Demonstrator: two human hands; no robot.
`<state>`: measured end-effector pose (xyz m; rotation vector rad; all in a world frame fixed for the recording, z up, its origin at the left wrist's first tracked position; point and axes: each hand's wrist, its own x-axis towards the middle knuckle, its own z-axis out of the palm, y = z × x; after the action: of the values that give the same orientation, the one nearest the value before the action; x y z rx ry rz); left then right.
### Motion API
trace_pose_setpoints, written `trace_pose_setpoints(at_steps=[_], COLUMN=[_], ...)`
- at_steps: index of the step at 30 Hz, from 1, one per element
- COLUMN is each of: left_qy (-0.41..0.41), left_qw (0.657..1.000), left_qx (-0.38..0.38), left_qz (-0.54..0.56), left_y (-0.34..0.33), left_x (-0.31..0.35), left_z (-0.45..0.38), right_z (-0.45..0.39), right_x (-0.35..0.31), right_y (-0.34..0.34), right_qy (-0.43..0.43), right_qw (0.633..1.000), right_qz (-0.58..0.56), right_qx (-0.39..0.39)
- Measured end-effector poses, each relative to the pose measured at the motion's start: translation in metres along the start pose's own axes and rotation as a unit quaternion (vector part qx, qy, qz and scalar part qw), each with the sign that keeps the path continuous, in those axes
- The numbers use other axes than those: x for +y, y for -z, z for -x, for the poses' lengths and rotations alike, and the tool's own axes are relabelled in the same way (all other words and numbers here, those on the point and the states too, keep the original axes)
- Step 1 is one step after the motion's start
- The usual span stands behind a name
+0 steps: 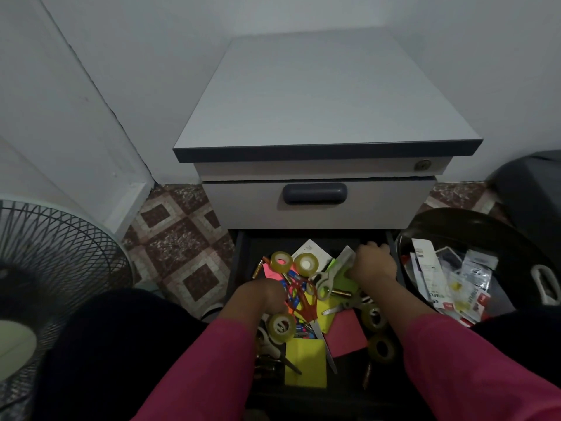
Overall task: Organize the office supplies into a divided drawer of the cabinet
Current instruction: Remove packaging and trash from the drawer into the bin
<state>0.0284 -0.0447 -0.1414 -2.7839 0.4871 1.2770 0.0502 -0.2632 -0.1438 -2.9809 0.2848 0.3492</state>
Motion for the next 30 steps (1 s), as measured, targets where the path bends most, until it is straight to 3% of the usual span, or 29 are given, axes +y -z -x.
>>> trace_pose_setpoints(at_steps=[6, 10, 16, 20, 25, 26, 28, 30], left_qy=[0.005, 0.007, 0.015, 0.021, 0.016, 0.011, 0.01, 0.019], left_qw=[1.0, 1.0, 1.0, 1.0, 0.999, 0.999, 0.998, 0.997], left_qx=[0.002, 0.003, 0.009, 0.008, 0.026, 0.035, 0.046, 0.052], left_qz=[0.008, 0.007, 0.015, 0.022, 0.031, 0.035, 0.043, 0.056], left_y=[0.0, 0.0, 0.0, -0.001, -0.001, -0.001, -0.001, -0.003], left_x=[0.0, 0.0, 0.001, -0.002, -0.003, -0.002, -0.002, -0.002], left_z=[0.005, 0.007, 0.011, 0.013, 0.023, 0.025, 0.027, 0.025], right_z=[0.001, 0.002, 0.015, 0.027, 0.034, 0.029, 0.019, 0.016], right_x=[0.003, 0.011, 0.015, 0.007, 0.002, 0.003, 0.007, 0.008], right_y=[0.003, 0.01, 0.025, 0.026, 0.033, 0.026, 0.011, -0.002], right_qy=[-0.019, -0.007, -0.039, -0.112, -0.103, -0.119, -0.171, -0.173], right_qw=[0.965, 0.962, 0.944, 0.915, 0.976, 0.962, 0.89, 0.87], right_qz=[-0.244, -0.268, -0.321, -0.37, -0.189, -0.246, -0.423, -0.461], right_qx=[-0.093, -0.055, 0.062, 0.119, 0.039, 0.03, 0.02, -0.026])
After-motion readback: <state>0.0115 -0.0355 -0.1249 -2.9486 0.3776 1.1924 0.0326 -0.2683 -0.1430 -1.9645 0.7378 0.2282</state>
